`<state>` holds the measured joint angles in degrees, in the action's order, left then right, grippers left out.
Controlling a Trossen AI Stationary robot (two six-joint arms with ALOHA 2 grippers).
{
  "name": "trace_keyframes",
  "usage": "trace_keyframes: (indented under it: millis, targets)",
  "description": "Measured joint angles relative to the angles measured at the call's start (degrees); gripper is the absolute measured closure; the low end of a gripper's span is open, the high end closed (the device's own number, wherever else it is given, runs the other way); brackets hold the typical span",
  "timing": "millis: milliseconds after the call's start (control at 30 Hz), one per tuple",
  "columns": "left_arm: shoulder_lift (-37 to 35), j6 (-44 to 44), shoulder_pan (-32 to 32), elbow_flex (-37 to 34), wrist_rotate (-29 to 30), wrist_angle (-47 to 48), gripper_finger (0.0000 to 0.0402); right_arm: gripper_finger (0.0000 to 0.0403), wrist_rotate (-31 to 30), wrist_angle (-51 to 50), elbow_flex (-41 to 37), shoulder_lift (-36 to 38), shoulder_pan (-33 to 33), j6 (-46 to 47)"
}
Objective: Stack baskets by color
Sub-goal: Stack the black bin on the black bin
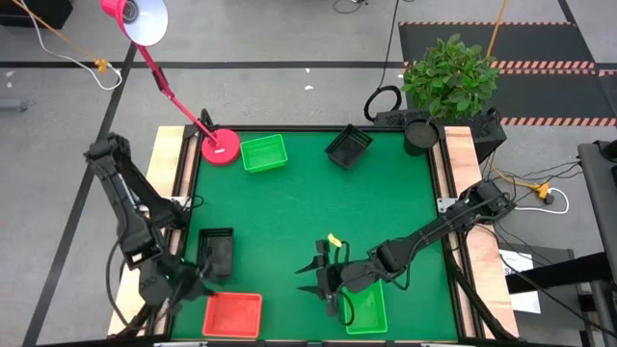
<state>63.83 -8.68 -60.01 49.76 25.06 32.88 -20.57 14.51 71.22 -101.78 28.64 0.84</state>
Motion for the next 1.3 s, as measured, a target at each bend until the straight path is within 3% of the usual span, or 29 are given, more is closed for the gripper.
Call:
trace_keyframes:
  millis: [200, 300, 600, 733, 1100, 1300]
  targets:
    - [-0.9, -7.0, 0.1, 0.0, 18.4, 0.0, 0.0317, 0.0232, -9.7, -0.1, 0.0, 0.0, -1.8, 0.0]
    - [-0.9, -13.0, 1.2, 0.0, 23.0, 0.3, 0.0338, 0.0232, -11.6, 0.4, 0.0, 0.0, -3.4, -1.3]
    - [-0.9, -14.3, 5.2, 0.0, 23.5, 0.3, 0.0393, 0.0232, 1.5, 0.8, 0.0, 0.0, -14.2, -6.0]
    - [-0.9, -13.5, 7.3, 0.0, 23.2, 0.3, 0.0396, 0.0232, 2.9, -1.6, 0.0, 0.1, -19.6, -6.2]
    - [-0.9, -12.6, 13.1, 0.0, 20.9, 0.3, 0.0366, 0.0232, 3.0, -37.9, 0.0, 12.8, -32.7, -12.3]
    - [-0.9, -11.5, 15.2, 0.0, 20.9, 0.3, 0.0365, 0.0232, 6.2, -46.0, 0.0, 17.4, -41.8, -12.1]
